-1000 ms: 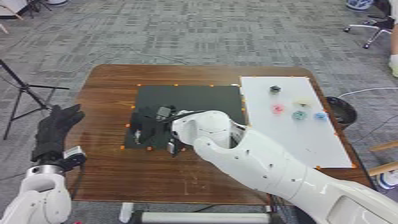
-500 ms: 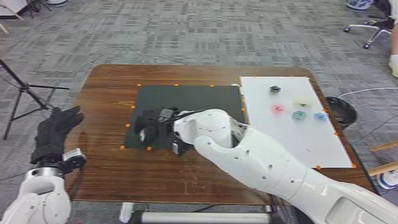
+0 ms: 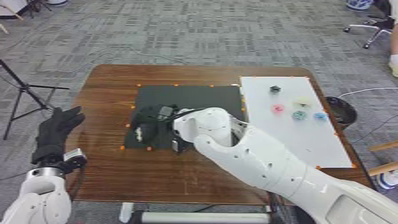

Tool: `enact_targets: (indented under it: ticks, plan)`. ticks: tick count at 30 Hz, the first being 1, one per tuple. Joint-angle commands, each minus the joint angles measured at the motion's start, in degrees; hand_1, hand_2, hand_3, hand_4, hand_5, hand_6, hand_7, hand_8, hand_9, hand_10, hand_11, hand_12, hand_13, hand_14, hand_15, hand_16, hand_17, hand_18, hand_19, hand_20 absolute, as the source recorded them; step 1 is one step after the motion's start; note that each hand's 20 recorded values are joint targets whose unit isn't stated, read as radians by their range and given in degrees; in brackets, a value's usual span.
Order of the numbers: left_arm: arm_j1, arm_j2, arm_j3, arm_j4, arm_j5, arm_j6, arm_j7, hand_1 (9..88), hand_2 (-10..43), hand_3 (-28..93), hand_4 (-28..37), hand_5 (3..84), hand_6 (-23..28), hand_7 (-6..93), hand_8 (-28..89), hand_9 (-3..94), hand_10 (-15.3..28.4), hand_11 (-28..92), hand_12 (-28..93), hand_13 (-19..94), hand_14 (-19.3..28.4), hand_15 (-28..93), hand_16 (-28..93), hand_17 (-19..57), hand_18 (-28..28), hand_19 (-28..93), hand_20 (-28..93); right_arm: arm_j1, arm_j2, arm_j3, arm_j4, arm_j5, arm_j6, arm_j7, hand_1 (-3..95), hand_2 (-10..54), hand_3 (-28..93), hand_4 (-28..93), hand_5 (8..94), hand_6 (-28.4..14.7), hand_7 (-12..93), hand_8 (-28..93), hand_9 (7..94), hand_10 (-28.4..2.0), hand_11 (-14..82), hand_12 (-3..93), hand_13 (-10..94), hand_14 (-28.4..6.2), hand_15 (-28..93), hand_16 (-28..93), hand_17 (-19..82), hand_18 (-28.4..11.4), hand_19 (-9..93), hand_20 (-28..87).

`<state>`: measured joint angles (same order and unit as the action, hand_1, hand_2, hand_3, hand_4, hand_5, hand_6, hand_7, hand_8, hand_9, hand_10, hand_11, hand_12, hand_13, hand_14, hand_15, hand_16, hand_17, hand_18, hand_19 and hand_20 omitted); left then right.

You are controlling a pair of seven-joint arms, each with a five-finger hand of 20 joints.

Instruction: Arrange flowers

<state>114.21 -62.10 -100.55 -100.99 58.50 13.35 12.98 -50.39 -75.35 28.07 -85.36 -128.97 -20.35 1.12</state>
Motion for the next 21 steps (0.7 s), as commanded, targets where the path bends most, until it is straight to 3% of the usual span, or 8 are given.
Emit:
enact_targets:
  ticks: [1,15,21]
  plan:
    - [-0.4,-0.07,0.93,-0.62,0.34,-0.08,-1.34,19.3,14.7,60,-28.3,52.4,4.9,11.7,-7,51.7,15.8,21,12,39,17.6,17,1,7.4,11.4,11,18,3.1,-0.2,0.1,0.5,-1.2,3.1,0.5,36.2,-5.0,68,-14,42.4,1.7,13,-8,37.5,-17.4,3.1,11.4,78,-3.2,67,29,53,-14.0,93,55]
    - [-1.7,-0.04,1.77,-0.5,0.46,-0.48,-2.42,19.4,14.4,60,-28.3,52.5,4.8,11.8,-7,51.7,15.7,21,12,39,17.6,17,1,7.4,11.5,11,18,-0.7,0.5,1.0,-0.6,-0.6,-0.9,1.0,35.8,-4.3,67,-14,42.8,1.2,12,-8,37.8,-17.1,3.3,11.1,78,-3.4,68,29,52,-14.1,93,55]
    - [-2.2,0.01,2.03,-0.54,0.35,-0.39,-2.13,19.6,14.4,60,-28.3,52.5,4.9,11.8,-7,51.7,15.7,21,12,39,17.6,17,1,7.4,11.4,11,18,-1.3,0.3,1.3,-0.6,-0.6,-2.2,0.6,35.0,-3.4,67,-14,44.1,0.8,12,-8,37.6,-16.4,3.2,10.9,78,-3.8,67,29,52,-14.4,93,54]
